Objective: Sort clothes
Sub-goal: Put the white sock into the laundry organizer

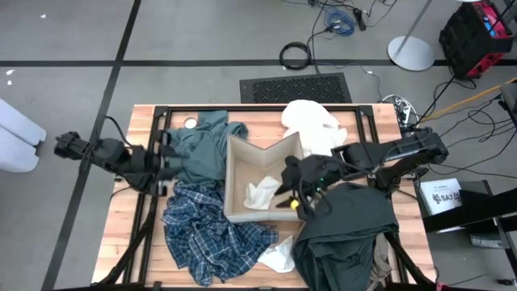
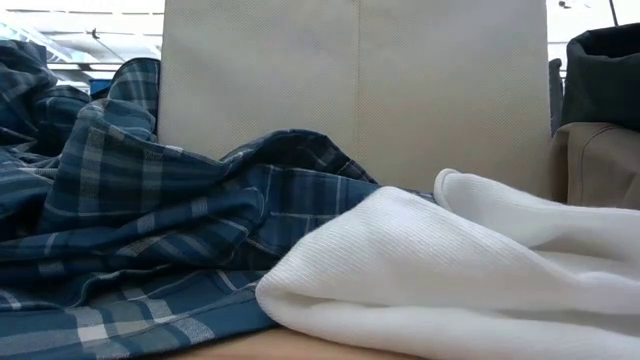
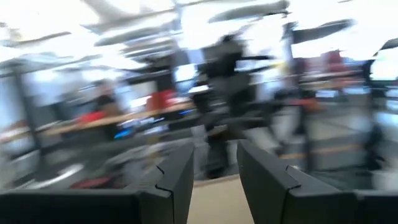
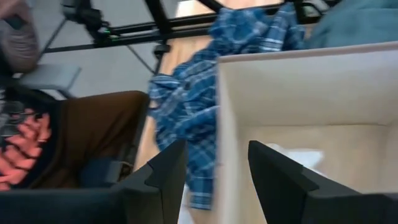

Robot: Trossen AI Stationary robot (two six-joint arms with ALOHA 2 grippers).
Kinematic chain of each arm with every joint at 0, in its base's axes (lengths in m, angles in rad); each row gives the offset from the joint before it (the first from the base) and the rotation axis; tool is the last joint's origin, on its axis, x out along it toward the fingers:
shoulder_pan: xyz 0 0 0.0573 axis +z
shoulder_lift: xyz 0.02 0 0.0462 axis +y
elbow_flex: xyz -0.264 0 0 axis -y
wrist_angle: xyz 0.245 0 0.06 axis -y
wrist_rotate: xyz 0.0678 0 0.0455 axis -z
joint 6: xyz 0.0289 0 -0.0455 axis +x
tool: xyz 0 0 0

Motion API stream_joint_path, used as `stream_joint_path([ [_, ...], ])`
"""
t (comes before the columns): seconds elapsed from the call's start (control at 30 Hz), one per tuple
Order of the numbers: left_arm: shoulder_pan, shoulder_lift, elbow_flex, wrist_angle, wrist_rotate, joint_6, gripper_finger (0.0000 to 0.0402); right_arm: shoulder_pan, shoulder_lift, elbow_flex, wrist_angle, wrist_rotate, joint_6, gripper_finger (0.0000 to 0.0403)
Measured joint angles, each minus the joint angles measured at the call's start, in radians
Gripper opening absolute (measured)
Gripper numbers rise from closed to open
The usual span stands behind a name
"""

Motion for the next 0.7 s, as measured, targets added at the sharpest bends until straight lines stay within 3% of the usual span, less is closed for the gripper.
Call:
stream_joint_path([
  [0.1,-0.001,0.083,0.000,0.066,0.211,0.000,0.0132,0.051,0.000,0.000,0.012,0.001,0.033,0.0160],
  [0.17,-0.014,0.172,0.000,0.161,0.263,0.002,0.0132,0.084,0.000,0.000,0.015,0.010,0.045,0.0160],
  [0.33,-0.073,0.460,0.128,0.198,0.266,0.055,0.0132,0.180,0.000,-0.011,0.010,0.189,0.082,0.0160],
  [0.43,-0.111,0.644,0.274,0.081,0.234,0.058,0.0132,0.239,0.000,-0.032,0.010,0.308,0.118,0.0160],
  [0.57,-0.156,0.856,0.476,-0.111,0.112,0.026,0.0132,0.310,-0.001,-0.058,-0.018,0.401,0.191,0.0160],
  [0.7,-0.207,1.024,0.618,-0.257,0.086,-0.022,0.0132,0.361,-0.001,-0.090,-0.018,0.489,0.214,0.0160],
])
